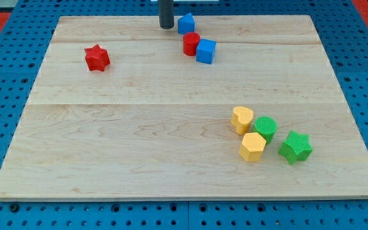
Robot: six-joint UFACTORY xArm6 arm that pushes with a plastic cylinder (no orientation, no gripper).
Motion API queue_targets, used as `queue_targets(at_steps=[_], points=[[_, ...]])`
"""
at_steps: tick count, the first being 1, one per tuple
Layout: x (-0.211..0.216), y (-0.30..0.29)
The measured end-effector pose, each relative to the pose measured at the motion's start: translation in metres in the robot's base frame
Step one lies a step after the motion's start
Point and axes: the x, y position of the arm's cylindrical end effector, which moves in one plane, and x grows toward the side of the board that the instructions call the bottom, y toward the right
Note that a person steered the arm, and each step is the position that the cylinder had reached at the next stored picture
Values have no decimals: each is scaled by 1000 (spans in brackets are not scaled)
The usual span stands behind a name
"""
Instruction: Move red blocks and blue blocks towards top right corner of the board
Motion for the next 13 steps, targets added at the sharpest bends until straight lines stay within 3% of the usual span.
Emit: queue_targets(at_steps=[2,3,4,5,6,7,8,9,10,11,12,13], points=[[9,145],[7,147],[5,80],[57,40],[100,48],[115,65],[117,118],[86,143],[98,156],[179,161],[192,70],[182,39]])
